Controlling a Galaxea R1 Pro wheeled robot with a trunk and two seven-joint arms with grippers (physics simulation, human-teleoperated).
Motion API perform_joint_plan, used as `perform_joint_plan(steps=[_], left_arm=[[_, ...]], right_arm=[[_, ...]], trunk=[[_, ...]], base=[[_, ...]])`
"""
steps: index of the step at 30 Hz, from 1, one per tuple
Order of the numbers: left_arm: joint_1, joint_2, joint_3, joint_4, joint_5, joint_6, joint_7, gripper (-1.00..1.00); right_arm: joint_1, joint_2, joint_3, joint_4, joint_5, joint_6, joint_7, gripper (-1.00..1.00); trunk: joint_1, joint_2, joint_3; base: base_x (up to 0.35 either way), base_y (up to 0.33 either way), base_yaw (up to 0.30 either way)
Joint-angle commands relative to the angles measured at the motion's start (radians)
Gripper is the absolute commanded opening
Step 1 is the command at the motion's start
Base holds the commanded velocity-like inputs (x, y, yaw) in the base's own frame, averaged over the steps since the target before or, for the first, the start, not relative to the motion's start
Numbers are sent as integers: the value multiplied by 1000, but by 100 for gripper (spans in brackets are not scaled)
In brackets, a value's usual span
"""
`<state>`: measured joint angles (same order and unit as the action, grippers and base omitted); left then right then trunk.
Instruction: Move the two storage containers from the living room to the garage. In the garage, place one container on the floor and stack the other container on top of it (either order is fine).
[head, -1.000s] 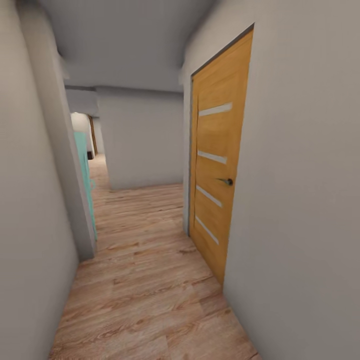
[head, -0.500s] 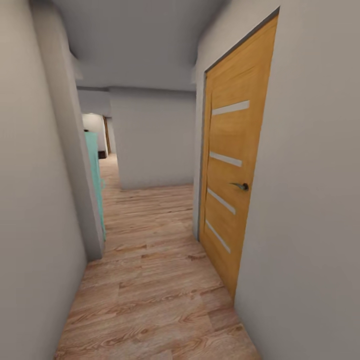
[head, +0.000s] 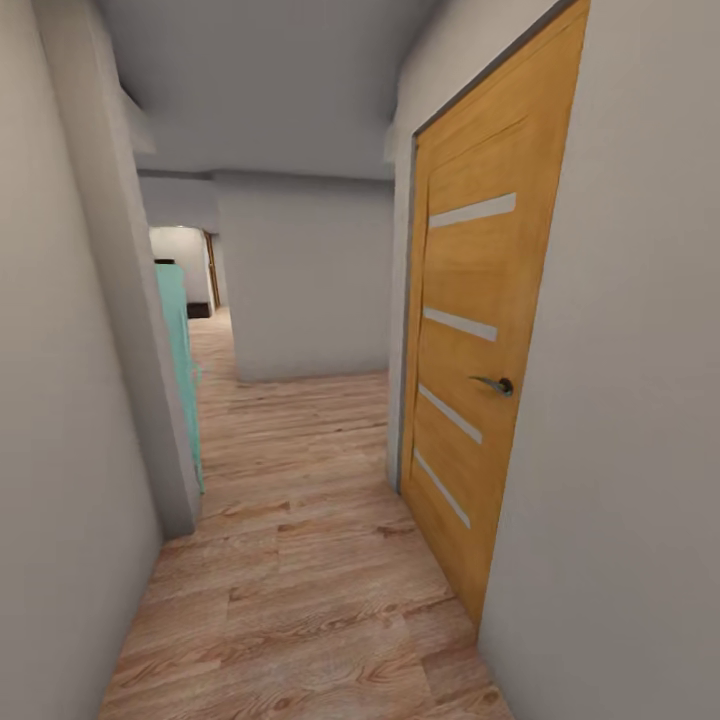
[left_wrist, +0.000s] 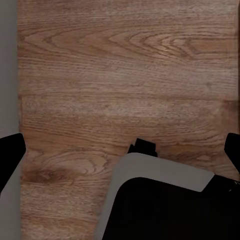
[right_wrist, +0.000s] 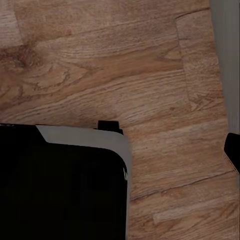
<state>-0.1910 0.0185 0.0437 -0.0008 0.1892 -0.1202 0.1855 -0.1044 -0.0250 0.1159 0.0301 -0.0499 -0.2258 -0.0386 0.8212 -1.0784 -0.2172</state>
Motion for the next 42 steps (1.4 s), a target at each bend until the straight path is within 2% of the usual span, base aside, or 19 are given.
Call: perform_joint_plan(steps=[1,7,23,42], left_arm=[[-1,0,4,1,4,-4,0,100],[-1,-1,4,0,4,-4,0,100],[-1,-3,4,0,3,-4,-1,100],[-1,-3,4,1,3,-4,-1,100]], right_arm=[[-1,0,8,3,-5,-6,-3,100],[-1,1,6,3,-6,-7,-4,100],[-1,3,7,4,-5,-6,-2,100],[-1,-2,13,2,10,-4,-3,100]], trunk=[[1,-1,-1],[1,-1,-1],[1,-1,-1],[1,-1,-1]], base=[[322,0,0],[322,0,71],[322,0,240],[322,0,11]])
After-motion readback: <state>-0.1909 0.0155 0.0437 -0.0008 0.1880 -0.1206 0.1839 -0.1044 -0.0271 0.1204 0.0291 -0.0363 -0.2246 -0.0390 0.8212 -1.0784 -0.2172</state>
